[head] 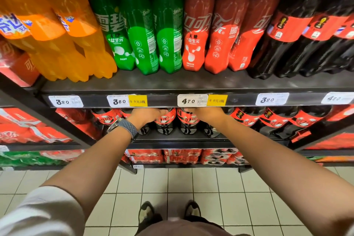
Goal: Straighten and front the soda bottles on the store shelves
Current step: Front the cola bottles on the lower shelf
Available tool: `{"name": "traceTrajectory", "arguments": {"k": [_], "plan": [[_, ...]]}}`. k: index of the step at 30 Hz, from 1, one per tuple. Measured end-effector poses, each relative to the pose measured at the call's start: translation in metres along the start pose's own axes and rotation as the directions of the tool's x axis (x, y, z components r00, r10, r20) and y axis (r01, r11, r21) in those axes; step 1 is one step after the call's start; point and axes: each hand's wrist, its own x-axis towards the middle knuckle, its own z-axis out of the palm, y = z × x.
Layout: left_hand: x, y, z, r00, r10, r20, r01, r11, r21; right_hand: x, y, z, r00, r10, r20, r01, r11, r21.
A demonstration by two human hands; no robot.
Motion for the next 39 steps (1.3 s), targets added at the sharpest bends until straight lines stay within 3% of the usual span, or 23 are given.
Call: {"name": "traceTrajectory", "arguments": {"k": [1,3,6,8,10,12,15,20,24,28,32,35,39], "plan": [[-0.005,0.002,0.003,0.994,0.031,-0.101,-0.021,0.996,0.091,-0.001,-0.003,-0.002,0.992,-0.098,-0.080,0.086,0.987,-0.138],[-0.018,0.005,0.013,0.949,0.117,-0.291,-0.089,0.990,0.108,-0.007,-0.001,-0.002,0.967,-0.202,-0.152,0.158,0.952,-0.261],[-0.037,-0.001,0.029,0.839,0.204,-0.505,-0.229,0.973,0.013,-0.025,0.021,0.003,0.933,-0.271,-0.237,0.236,0.958,-0.163],[-0.049,-0.005,0.038,0.804,0.227,-0.550,-0.261,0.965,0.017,-0.041,0.041,0.006,0.887,-0.372,-0.273,0.330,0.925,-0.189],[-0.056,-0.009,0.048,0.792,0.257,-0.554,-0.285,0.958,0.036,-0.056,0.061,0.009,0.842,-0.457,-0.288,0.402,0.886,-0.231],[-0.062,-0.009,0.058,0.823,0.291,-0.487,-0.332,0.943,0.003,-0.072,0.078,0.013,0.842,-0.444,-0.305,0.398,0.895,-0.204],[-0.063,0.002,0.066,0.847,0.381,-0.370,-0.420,0.907,-0.026,-0.095,0.104,0.017,0.886,-0.318,-0.337,0.284,0.947,-0.147],[-0.057,0.034,0.064,0.794,0.494,-0.354,-0.514,0.857,0.045,-0.122,0.137,-0.001,0.885,-0.142,-0.443,0.109,0.989,-0.100],[-0.046,0.053,0.058,0.829,0.446,-0.337,-0.449,0.890,0.073,-0.121,0.131,-0.017,0.855,-0.104,-0.508,0.096,0.994,-0.043],[-0.035,0.070,0.059,0.855,0.438,-0.278,-0.459,0.888,-0.013,-0.093,0.096,-0.029,0.856,-0.183,-0.484,0.214,0.977,0.010],[-0.026,0.079,0.066,0.890,0.354,-0.287,-0.345,0.935,0.085,-0.058,0.074,-0.035,0.910,-0.133,-0.393,0.158,0.987,0.031],[-0.017,0.085,0.070,0.898,0.308,-0.313,-0.304,0.951,0.063,-0.039,0.073,-0.036,0.965,-0.070,-0.252,0.039,0.991,-0.127],[-0.012,0.097,0.070,0.909,0.250,-0.335,-0.309,0.942,-0.135,-0.027,0.081,-0.037,0.967,-0.063,-0.246,-0.001,0.968,-0.253]]}}
